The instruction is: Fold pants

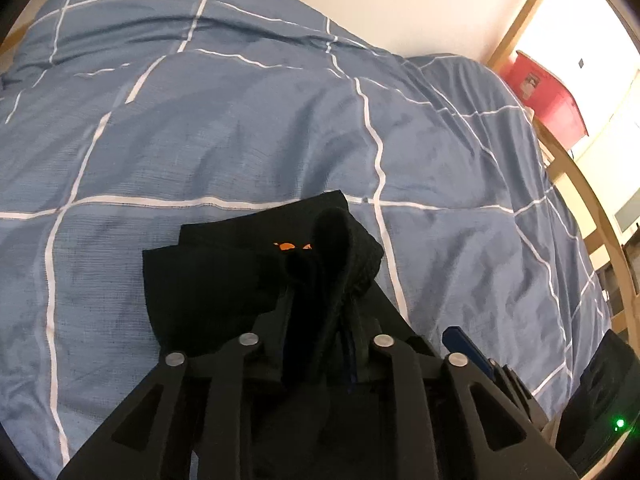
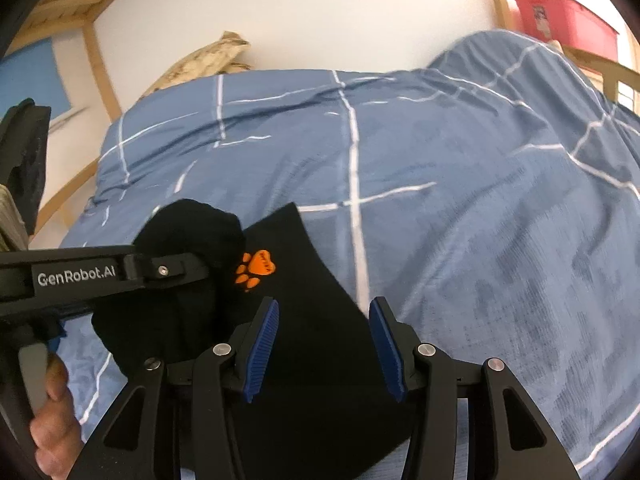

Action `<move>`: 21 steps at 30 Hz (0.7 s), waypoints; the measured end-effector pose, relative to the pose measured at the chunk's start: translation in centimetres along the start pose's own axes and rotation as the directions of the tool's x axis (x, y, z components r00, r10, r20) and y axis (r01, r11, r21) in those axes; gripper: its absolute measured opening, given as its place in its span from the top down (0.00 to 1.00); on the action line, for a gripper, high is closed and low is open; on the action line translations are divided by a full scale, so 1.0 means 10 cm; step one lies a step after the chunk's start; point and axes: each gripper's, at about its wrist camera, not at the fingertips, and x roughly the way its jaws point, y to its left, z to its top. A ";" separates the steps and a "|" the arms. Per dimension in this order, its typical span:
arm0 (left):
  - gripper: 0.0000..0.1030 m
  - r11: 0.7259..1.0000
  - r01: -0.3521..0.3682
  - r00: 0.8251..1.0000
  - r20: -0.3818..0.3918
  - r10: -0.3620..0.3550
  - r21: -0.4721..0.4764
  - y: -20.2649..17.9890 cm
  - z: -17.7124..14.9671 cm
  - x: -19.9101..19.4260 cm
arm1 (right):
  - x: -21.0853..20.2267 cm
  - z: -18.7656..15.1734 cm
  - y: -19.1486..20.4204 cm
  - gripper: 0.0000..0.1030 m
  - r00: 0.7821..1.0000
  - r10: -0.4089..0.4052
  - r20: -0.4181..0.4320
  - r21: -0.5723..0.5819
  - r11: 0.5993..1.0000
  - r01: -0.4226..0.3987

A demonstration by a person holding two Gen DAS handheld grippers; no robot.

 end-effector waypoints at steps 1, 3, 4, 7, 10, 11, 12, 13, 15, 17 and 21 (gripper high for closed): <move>0.61 1.000 0.016 1.000 0.014 -0.016 0.007 0.00 -0.01 -0.03 | 0.01 0.00 -0.02 0.53 1.000 -0.007 -0.005 0.007 1.000 0.007; 0.37 0.999 0.046 0.998 0.047 -0.046 0.012 0.00 -0.04 -0.13 | 0.01 0.00 -0.06 0.53 1.000 -0.019 -0.006 0.015 1.000 0.019; 0.33 0.998 0.053 0.996 0.071 -0.054 0.016 0.00 -0.06 -0.21 | 0.00 0.00 -0.06 0.53 1.000 -0.025 -0.006 0.017 1.000 0.025; 0.31 0.994 0.047 0.991 0.119 -0.058 0.095 -0.03 -0.17 -0.47 | -0.03 0.01 -0.05 0.53 0.999 -0.045 0.001 0.005 0.999 0.045; 0.31 0.991 -0.052 0.984 0.175 0.030 0.124 0.03 -0.34 -0.66 | -0.10 0.03 -0.01 0.53 0.997 -0.070 0.019 -0.016 0.997 0.070; 0.31 0.986 -0.089 0.980 0.190 0.062 0.138 0.07 -0.43 -0.71 | -0.13 0.04 -0.02 0.53 0.997 -0.065 0.030 -0.011 0.998 0.066; 0.31 0.982 -0.111 0.976 0.202 0.079 0.150 0.10 -0.51 -0.75 | -0.16 0.05 -0.02 0.53 0.998 -0.055 0.035 0.001 0.999 0.055; 0.31 0.977 -0.130 0.972 0.216 0.093 0.168 0.14 -0.62 -0.79 | -0.19 0.06 -0.01 0.53 0.999 -0.034 0.038 0.010 0.999 0.034; 0.31 0.973 -0.147 0.969 0.225 0.105 0.179 0.19 -0.76 -0.81 | -0.26 0.07 0.05 0.53 0.999 0.007 0.049 0.003 1.000 -0.007; 0.31 0.973 -0.141 0.970 0.224 0.098 0.184 0.27 -0.93 -0.80 | -0.30 0.08 0.13 0.53 0.998 0.026 0.058 -0.012 1.000 -0.025; 0.31 0.972 -0.120 0.972 0.223 0.074 0.200 0.36 -1.18 -0.67 | -0.37 0.06 0.34 0.53 0.992 0.102 0.079 -0.052 0.994 -0.098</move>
